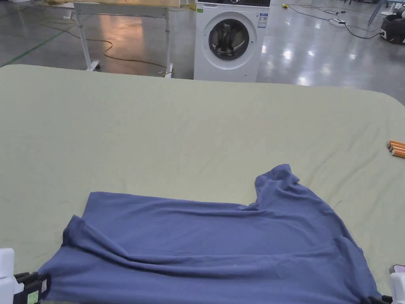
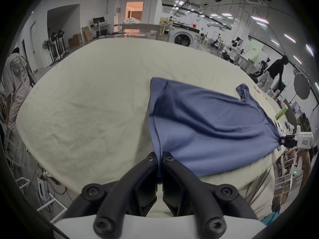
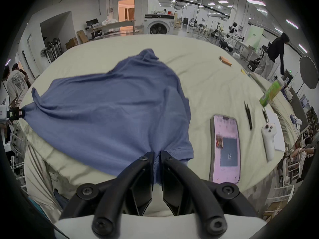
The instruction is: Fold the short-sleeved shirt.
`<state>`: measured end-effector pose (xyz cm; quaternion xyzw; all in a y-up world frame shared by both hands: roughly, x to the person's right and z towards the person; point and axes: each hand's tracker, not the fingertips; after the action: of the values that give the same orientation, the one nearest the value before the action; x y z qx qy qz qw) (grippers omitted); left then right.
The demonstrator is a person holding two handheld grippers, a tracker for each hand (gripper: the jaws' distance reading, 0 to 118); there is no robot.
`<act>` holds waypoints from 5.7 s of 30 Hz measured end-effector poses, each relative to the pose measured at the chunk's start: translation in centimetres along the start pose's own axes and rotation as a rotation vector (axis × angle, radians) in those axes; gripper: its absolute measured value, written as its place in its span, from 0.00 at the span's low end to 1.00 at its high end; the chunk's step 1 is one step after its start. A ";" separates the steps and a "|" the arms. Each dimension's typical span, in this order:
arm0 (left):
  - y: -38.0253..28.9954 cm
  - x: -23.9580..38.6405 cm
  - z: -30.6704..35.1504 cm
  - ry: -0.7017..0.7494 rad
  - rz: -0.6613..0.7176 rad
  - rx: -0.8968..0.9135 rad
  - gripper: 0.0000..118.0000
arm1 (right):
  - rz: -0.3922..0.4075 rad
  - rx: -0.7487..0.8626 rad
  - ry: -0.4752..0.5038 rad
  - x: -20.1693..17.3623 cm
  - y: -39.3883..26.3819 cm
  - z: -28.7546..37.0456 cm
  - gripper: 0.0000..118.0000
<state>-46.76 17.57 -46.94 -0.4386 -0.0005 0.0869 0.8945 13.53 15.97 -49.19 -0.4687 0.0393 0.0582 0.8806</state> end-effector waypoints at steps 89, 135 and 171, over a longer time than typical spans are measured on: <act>15.7 2.6 -14.8 0.027 -0.155 -0.011 0.00 | -0.148 0.236 -0.046 2.1 18.5 -11.0 0.54; 6.9 -1.4 -1.9 -0.093 -0.137 0.287 0.00 | -0.068 0.227 0.037 2.7 9.2 2.9 0.00; 0.4 4.6 -2.1 -0.021 -0.229 0.233 0.38 | 0.030 0.126 -0.242 -1.4 3.2 3.8 0.62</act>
<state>-42.17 16.91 -48.91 -0.3282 -0.0497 -0.0117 0.9432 11.72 20.78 -49.55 -0.4013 -0.0568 0.1250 0.9056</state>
